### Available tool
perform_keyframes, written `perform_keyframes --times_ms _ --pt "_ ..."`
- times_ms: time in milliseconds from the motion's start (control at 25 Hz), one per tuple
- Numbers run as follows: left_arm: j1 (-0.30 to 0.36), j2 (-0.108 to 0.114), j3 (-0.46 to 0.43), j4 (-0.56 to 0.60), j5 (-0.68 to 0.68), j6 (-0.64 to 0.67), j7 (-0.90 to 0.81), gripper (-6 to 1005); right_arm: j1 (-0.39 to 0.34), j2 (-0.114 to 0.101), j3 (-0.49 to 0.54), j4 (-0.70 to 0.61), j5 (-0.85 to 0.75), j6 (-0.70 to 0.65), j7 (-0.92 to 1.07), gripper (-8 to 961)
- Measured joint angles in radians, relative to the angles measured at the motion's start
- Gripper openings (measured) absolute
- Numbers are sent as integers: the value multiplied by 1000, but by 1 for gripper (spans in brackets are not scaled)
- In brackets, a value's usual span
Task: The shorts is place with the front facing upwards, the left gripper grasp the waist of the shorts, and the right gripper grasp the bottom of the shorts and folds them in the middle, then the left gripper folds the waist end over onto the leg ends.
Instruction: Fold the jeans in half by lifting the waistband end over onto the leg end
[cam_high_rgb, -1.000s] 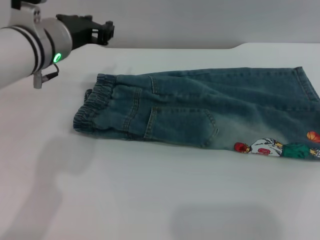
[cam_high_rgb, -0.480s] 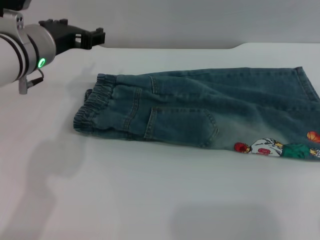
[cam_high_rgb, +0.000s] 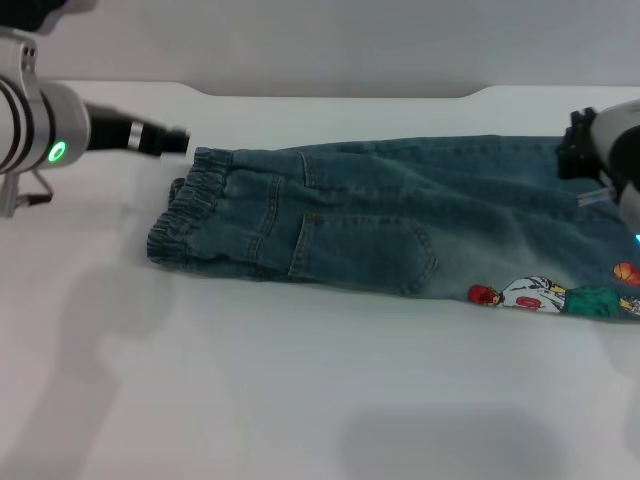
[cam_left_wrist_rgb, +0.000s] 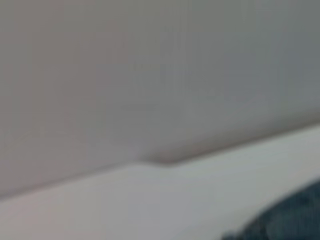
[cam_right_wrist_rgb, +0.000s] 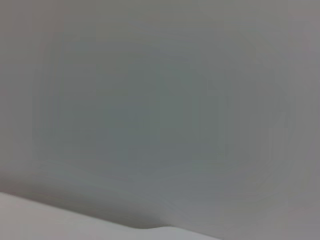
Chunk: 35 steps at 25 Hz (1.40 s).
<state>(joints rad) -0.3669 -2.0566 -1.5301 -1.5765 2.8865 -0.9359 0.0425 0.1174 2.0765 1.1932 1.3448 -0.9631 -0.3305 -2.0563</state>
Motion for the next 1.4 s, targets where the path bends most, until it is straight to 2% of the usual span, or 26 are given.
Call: perform_keyframes --times_ms 40,80,120,240,280,440,680,840,920,1000,1040,1200,1400 --pt "-14 0 -21 -12 0 -100 17 858 13 1 1 -18 -2 7 0 287" --pt "-14 0 -21 -12 0 -100 17 858 25 2 5 -36 -5 20 1 248" --pt "-29 0 -28 -13 -1 -169 24 858 36 3 13 -53 -8 34 2 202" --pt "-47 0 -29 -9 -1 -234 30 857 58 3 24 -77 -11 86 3 64" --pt "-63 0 -31 -2 1 -299 39 857 60 3 25 -77 -16 100 3 18" --pt "-85 -1 -31 -4 2 -352 50 856 78 6 49 -79 -41 120 3 4" --pt "-86 -5 -21 18 1 -323 49 856 92 7 155 -39 -40 138 36 0" --pt "-76 -5 -21 29 0 -305 48 855 79 -1 238 9 -23 234 114 0" --pt "-74 -6 -21 34 0 -302 48 855 72 -3 263 24 39 253 137 0" --pt "-73 -6 -17 43 -2 -294 46 854 75 -5 270 30 111 206 142 -1" --pt "-73 -7 -15 45 -2 -291 45 854 85 -6 271 31 143 142 142 -1" --pt "-76 -7 -4 49 -3 -289 43 854 119 -7 269 22 149 -72 137 -1" --pt "-84 -7 11 53 -4 -286 43 853 105 2 312 13 -4 -72 183 -1"
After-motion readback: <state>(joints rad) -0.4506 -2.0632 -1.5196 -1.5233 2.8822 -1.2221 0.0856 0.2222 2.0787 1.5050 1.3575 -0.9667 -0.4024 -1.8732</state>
